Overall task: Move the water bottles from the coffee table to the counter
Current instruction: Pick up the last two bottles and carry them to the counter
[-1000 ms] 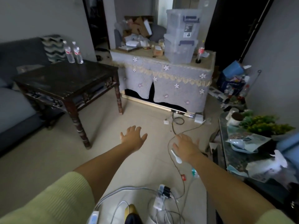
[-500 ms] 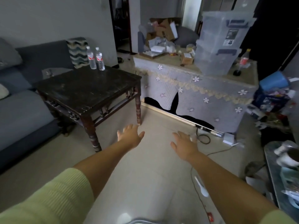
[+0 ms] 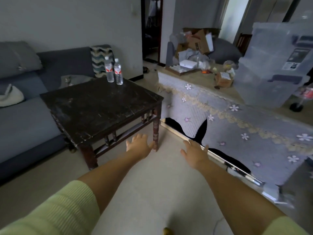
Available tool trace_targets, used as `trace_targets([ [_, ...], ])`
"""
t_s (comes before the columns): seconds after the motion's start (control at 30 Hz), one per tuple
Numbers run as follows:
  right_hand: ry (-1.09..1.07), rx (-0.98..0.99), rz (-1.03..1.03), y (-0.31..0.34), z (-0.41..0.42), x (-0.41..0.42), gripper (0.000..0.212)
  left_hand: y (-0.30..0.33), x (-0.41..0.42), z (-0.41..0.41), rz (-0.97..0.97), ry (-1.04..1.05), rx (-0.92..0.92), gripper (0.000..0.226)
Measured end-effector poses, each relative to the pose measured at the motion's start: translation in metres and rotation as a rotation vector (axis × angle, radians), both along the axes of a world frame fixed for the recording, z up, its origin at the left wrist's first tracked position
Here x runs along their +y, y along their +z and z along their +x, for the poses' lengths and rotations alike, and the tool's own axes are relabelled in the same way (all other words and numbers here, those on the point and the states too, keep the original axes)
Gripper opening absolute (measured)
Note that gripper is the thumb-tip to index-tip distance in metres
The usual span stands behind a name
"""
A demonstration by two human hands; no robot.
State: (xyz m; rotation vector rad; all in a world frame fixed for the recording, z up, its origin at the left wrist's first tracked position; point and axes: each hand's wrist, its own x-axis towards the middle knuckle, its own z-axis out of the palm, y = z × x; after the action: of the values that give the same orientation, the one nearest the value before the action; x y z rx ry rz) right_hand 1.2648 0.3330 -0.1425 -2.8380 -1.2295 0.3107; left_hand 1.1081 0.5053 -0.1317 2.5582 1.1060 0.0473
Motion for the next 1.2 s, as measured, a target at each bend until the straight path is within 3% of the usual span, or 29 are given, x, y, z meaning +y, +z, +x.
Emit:
trace_targets([
  [0.3,0.149,0.021,0.063,0.037,0.134,0.126,0.051,0.024,0.09,0.114,0.0,0.138,-0.005,0.06],
  [0.8,0.322,-0.01,-0.005,0.035,0.19,0.272,0.05,0.033,0.211,0.161,-0.069,0.293,0.024,0.059],
  [1.2,0.338,0.031,0.007,0.02,0.232,0.519,0.052,0.024,0.454,0.185,-0.048,0.31,0.056,0.063],
])
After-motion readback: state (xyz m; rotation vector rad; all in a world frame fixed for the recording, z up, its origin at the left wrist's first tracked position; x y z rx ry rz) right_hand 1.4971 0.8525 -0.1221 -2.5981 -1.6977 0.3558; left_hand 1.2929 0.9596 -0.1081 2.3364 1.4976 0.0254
